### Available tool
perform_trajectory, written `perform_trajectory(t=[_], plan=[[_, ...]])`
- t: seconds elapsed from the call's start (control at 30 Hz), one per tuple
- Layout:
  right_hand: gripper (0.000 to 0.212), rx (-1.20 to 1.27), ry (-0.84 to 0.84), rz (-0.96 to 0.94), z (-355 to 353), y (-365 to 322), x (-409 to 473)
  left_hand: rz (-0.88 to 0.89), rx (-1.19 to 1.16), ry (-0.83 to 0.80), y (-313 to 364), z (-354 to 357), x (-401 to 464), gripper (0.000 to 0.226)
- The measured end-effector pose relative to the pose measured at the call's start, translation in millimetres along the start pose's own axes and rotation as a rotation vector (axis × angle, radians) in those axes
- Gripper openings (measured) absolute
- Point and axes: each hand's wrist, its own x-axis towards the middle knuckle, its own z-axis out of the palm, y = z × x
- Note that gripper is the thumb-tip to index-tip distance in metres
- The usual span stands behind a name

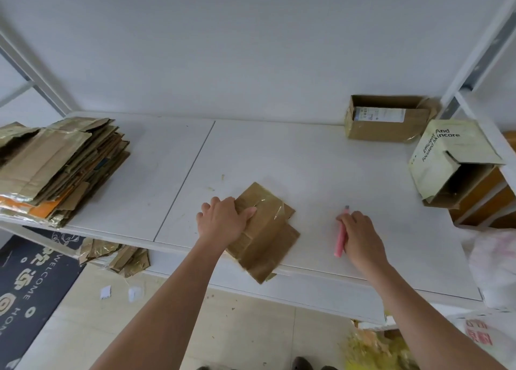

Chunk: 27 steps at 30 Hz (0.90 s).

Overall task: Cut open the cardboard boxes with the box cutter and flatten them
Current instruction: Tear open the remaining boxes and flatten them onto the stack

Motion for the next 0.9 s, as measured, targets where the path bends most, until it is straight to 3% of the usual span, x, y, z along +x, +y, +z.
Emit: perform_trajectory(t=[0.13,0.23,0.3,0.37,0.5,0.63,0.77,0.9], plan=[[0.062,-0.003,-0.014,-0.017,-10,-24,6,-0.169,-0.133,-0.005,-14,-3,1,0.060],[0.045,0.371,0.111,-0.172,-20,-69,0,-0.232,-0.265,-0.042,-21,-5,2,0.061],[0.039,0.634,0.030,-0.249,-28,-106,-5,-0.232,-0.394,-0.105,-24,-7,4,0.057],[0.041,0.739,-0.058,-0.302,-30,-136,-6,-0.255,-0.650,-0.181,-25,-8,5,0.054],[0.051,0.622,-0.093,-0.310,-27,-165,-2,-0.285,-0.902,-0.313,-34,-11,1,0.041],[0.059,0.438,-0.070,-0.330,-22,-176,1,-0.314,-1.028,-0.197,-43,1,-3,0.030],[0.065,0.125,-0.027,-0.323,-23,-192,3,-0.340,-0.936,-0.088,-39,11,-1,0.030],[0.053,-0.014,-0.051,-0.287,-30,-201,7,-0.317,-0.839,-0.028,-32,12,1,0.034]])
